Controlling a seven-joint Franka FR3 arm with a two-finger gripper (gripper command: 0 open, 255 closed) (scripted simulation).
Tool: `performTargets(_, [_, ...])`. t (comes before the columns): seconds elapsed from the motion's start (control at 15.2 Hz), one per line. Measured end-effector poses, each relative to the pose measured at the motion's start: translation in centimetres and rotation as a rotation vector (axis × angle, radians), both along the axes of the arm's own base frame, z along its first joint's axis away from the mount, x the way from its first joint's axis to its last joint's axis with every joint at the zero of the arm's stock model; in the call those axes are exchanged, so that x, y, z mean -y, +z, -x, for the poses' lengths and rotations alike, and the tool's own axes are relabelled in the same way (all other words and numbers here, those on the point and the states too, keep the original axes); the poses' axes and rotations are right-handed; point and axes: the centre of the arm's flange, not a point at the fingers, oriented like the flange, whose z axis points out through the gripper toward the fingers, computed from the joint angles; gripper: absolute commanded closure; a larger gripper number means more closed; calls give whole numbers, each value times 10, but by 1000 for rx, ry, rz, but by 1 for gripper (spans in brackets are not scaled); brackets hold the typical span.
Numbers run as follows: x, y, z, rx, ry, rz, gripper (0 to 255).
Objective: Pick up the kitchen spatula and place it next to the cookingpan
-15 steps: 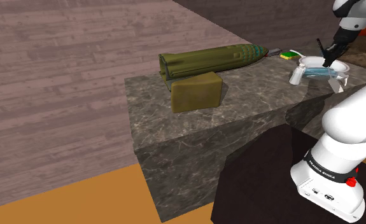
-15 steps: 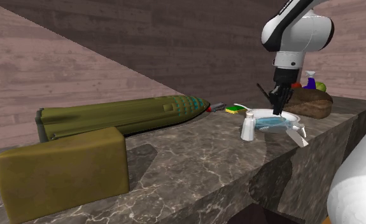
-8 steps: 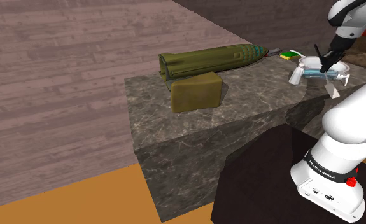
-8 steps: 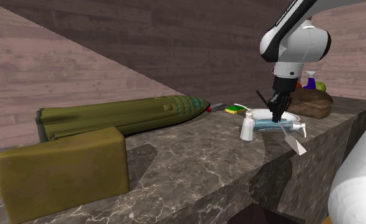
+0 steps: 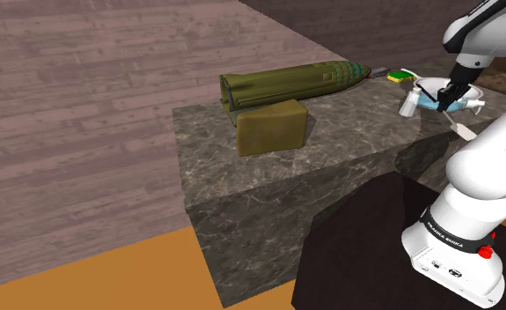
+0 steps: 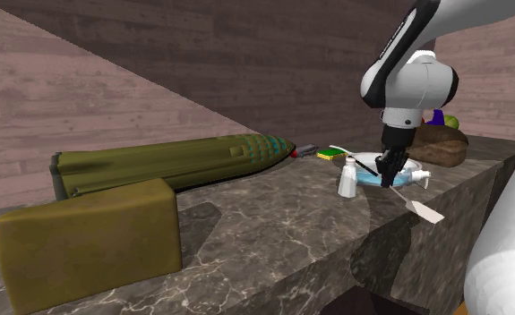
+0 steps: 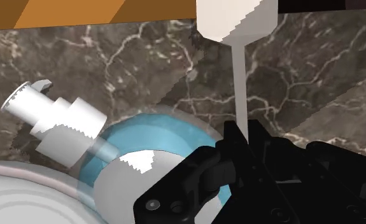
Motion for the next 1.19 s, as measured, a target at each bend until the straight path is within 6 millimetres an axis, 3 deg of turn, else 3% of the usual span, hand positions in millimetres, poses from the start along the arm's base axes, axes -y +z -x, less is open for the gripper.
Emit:
performTargets(0.2, [0, -12, -1, 3, 0, 4, 255])
performTargets(0.59, [1, -13, -1, 5, 1, 6, 255])
performTargets(0.66, [1, -13, -1, 5, 1, 6, 0])
performTargets(1.06, [0, -15, 0, 0, 0, 1, 0])
performTargets(1.19, [1, 0, 1, 2, 0, 1, 0])
